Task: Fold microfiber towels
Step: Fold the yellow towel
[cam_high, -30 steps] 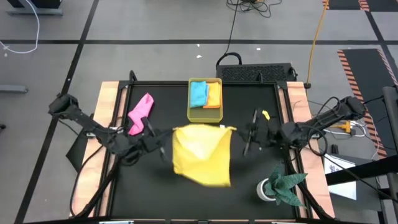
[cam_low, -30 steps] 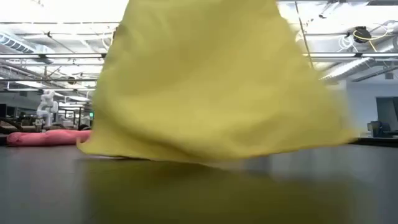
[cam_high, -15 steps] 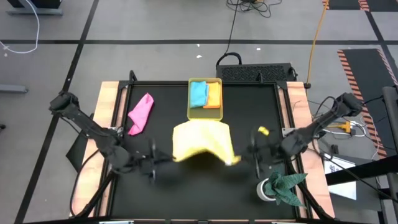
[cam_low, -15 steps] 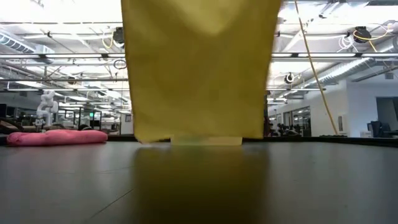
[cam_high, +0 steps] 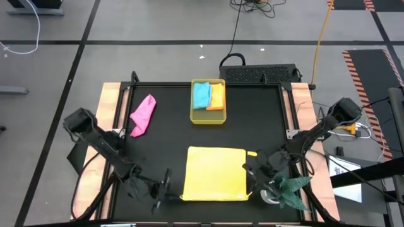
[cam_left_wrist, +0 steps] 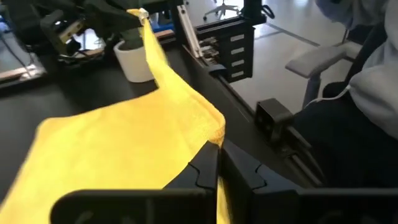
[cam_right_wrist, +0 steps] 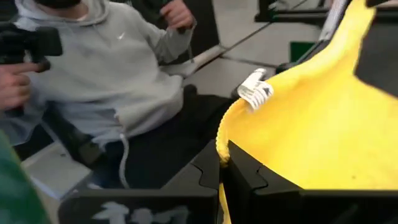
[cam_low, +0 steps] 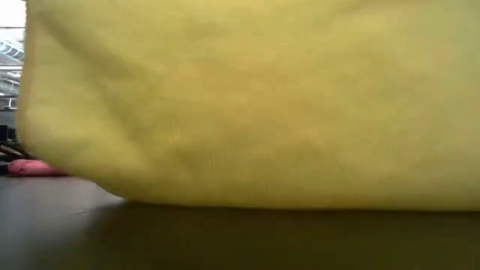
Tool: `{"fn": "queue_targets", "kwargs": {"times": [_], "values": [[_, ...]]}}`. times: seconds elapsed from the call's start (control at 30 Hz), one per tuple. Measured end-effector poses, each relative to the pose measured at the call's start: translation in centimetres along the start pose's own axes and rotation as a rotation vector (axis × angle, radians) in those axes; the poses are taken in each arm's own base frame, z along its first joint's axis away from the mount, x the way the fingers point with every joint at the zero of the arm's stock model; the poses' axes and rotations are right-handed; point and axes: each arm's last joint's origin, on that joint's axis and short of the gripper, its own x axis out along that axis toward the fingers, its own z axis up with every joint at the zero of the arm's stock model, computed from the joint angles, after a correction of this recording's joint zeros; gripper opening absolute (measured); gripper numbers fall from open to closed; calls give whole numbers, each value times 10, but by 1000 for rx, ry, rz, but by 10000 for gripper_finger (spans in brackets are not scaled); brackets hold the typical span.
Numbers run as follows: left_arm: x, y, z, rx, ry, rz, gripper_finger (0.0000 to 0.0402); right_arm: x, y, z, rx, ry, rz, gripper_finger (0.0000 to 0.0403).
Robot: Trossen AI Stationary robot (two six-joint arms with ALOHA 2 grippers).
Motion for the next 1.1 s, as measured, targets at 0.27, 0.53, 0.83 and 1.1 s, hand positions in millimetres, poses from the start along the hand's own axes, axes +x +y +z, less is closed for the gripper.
{"fn": "queue_targets", "kwargs": {"times": [0.27, 0.53, 0.83, 1.1], "values": [[11, -1, -10, -44, -17, 79, 15, 2, -2, -6, 69, 43, 14, 0], [12, 44, -1, -13, 6, 458, 5, -27, -14, 0, 125, 52, -492, 0], [19, 98, -16, -45, 143, 670, 4, -46, -23, -6, 203, 89, -776, 0], [21, 86, -7, -22, 69, 534, 12, -40, -10, -6, 193, 100, -613, 0]]}}
